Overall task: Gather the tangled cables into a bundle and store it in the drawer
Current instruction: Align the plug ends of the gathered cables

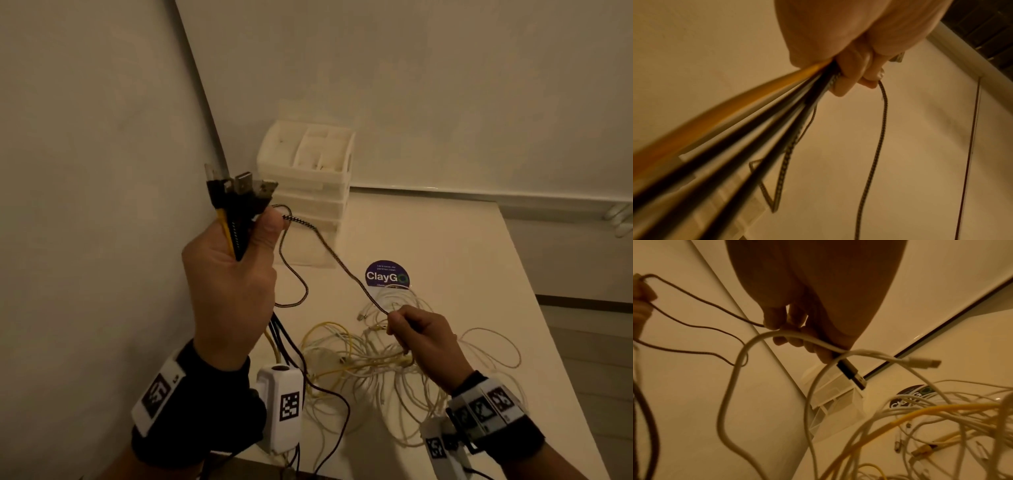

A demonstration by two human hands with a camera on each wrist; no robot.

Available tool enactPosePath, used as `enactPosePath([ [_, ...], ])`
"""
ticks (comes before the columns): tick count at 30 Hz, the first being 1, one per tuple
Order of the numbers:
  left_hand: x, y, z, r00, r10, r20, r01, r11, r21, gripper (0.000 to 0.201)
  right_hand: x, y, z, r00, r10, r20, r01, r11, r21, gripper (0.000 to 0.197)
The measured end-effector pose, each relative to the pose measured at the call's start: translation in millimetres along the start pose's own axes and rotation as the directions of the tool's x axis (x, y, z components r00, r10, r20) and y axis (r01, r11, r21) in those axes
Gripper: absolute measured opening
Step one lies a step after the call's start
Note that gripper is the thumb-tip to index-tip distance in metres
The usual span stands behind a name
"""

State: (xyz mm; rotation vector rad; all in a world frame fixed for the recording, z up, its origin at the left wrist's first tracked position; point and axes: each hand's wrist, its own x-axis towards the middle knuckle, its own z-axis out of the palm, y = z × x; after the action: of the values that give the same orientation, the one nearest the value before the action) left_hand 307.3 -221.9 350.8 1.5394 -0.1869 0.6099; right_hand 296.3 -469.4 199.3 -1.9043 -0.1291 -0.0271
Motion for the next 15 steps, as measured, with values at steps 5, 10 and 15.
enactPosePath([
  [5,-2.0,0.7,-13.6,0.996,-0.085,0.034,0.086,0.996,-0.031,0.023,-28.6,-14.5,-7.0,0.996,-0.03,-0.087,0.05,0.969,0.242,0.036],
  [10,-5.4,1.8,-24.6,0.993,-0.098,0.073,0.096,0.995,0.019,0.04,-16.1,-20.4,5.6,0.99,0.06,-0.124,0.005,0.886,0.464,0.047],
  [15,-19.5,8.2,-20.8,0.986,-0.11,0.129,0.108,0.994,0.02,0.019,11.8,-46.5,14.9,0.975,0.104,-0.194,0.087,0.628,0.773,0.024],
])
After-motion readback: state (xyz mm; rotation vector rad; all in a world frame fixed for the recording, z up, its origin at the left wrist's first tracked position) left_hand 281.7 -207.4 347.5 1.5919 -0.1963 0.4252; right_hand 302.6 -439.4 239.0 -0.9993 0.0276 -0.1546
